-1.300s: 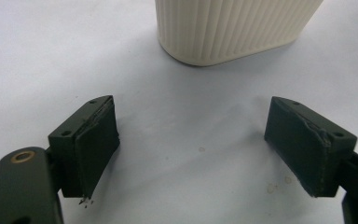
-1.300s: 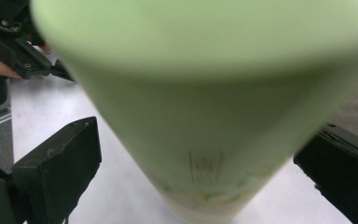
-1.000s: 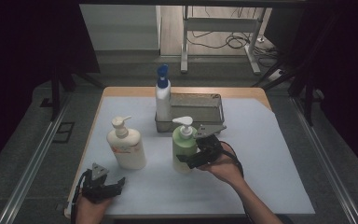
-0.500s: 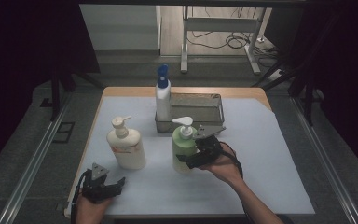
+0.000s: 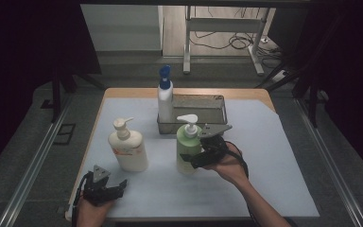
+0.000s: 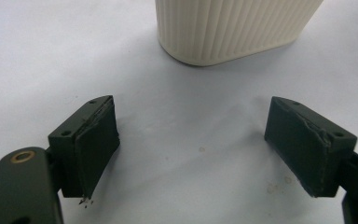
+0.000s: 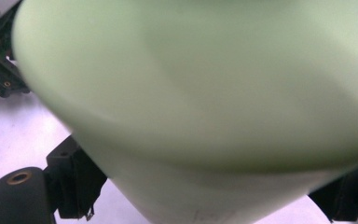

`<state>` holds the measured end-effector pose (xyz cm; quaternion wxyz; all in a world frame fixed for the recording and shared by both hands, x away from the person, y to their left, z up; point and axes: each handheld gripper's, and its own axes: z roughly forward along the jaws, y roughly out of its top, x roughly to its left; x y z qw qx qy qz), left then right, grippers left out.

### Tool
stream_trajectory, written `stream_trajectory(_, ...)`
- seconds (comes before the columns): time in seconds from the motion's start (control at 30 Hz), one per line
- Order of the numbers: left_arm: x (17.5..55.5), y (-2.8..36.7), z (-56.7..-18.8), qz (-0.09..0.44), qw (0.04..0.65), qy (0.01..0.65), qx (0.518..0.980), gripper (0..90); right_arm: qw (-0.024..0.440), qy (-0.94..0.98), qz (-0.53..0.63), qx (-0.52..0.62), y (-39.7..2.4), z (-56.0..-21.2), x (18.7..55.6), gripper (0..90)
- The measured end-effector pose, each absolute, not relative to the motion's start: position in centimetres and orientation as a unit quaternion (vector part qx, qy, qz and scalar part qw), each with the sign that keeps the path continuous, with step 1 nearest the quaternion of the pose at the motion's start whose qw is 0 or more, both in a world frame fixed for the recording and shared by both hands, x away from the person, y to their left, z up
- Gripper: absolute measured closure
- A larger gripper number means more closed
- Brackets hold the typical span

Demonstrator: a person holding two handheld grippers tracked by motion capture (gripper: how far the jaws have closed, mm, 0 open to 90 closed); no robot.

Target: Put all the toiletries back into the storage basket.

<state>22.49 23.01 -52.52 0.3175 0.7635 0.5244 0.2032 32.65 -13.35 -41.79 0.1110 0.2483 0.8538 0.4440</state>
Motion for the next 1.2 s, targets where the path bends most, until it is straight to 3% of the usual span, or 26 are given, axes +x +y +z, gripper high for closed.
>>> stream_trajectory(1.2,22.5,23.0,-52.5,0.203,0.317,0.525,0.764,16.9,0.156,0.833,0.444,0.292,-13.9,-34.6,38.0,12.7)
